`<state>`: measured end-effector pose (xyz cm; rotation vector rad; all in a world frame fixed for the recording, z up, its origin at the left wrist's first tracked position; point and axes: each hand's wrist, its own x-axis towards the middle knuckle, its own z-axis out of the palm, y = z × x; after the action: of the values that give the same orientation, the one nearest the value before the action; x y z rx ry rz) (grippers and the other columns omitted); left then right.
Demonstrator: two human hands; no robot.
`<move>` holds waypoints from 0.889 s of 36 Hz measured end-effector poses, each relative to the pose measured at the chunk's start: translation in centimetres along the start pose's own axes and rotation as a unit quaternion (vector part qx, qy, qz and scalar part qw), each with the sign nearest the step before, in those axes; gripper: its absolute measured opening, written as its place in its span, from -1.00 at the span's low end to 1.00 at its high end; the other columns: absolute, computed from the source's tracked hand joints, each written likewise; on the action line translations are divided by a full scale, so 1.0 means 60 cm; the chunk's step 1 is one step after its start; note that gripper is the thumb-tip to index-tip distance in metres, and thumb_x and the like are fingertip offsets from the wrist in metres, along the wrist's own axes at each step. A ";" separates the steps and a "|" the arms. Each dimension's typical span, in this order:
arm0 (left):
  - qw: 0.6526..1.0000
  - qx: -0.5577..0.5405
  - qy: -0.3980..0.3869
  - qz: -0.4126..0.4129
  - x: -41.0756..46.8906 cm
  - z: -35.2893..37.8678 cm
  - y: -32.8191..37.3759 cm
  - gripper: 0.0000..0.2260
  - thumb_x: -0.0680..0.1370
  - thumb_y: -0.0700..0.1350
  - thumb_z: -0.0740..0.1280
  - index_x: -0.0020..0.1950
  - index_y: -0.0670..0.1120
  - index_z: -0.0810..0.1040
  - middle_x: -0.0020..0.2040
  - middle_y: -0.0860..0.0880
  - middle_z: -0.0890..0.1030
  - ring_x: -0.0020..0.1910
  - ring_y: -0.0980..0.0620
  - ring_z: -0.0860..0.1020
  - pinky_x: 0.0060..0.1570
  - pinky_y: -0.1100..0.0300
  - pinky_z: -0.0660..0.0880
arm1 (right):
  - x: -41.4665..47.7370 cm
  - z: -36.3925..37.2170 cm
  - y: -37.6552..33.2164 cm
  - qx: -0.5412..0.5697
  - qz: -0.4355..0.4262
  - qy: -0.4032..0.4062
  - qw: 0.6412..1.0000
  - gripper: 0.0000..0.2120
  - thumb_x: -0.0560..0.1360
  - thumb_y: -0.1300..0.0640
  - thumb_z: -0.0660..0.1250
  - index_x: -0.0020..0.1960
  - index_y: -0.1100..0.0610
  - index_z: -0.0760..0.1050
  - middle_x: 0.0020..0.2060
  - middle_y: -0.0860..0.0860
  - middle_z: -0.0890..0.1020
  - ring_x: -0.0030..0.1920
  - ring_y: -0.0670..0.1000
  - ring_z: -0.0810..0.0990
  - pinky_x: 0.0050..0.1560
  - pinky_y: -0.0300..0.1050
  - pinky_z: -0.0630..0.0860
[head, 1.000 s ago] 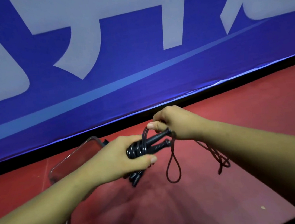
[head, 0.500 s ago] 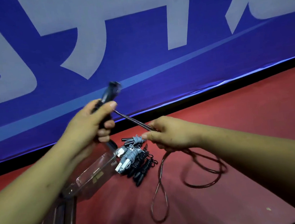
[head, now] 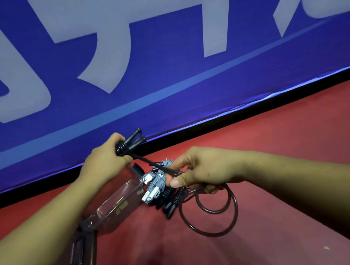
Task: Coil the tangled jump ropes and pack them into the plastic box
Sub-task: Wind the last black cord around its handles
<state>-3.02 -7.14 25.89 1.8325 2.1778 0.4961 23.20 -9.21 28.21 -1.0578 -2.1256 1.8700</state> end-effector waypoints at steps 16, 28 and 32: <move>0.942 0.077 -0.259 0.197 -0.074 0.057 0.089 -0.48 0.29 0.44 0.42 0.06 0.12 0.58 -0.18 0.14 0.65 -0.21 0.25 0.56 -0.11 0.19 0.52 | 0.010 -0.054 0.011 -0.271 -0.132 0.373 0.877 -0.88 0.56 0.06 0.34 -0.07 0.02 0.65 -0.35 -0.06 0.61 -0.33 -0.10 0.51 -0.20 -0.10 0.48; 0.871 -0.302 -0.326 0.209 -0.086 0.005 0.104 -0.66 0.44 -0.09 0.45 0.19 -0.16 0.58 -0.21 0.06 0.60 -0.27 0.17 0.52 -0.25 0.33 0.43 | -0.005 -0.095 0.057 -0.179 -0.040 0.300 0.936 -0.72 0.50 0.01 0.43 -0.32 0.10 0.53 -0.55 -0.03 0.45 -0.59 -0.14 0.33 -0.48 -0.26 0.32; 0.868 -0.385 -0.269 0.164 -0.068 -0.017 0.087 -0.52 0.30 0.09 0.50 -0.04 -0.25 0.47 -0.34 -0.06 0.49 -0.43 0.04 0.36 -0.48 0.27 0.25 | -0.013 -0.087 0.059 -0.162 -0.003 0.209 0.964 -0.79 0.45 0.02 0.50 -0.24 0.13 0.58 -0.50 -0.02 0.47 -0.50 -0.06 0.41 -0.49 -0.24 0.36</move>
<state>1.98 -10.49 28.90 1.5944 1.0670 0.6870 27.96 -5.34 26.46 -1.3624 -2.1997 1.1740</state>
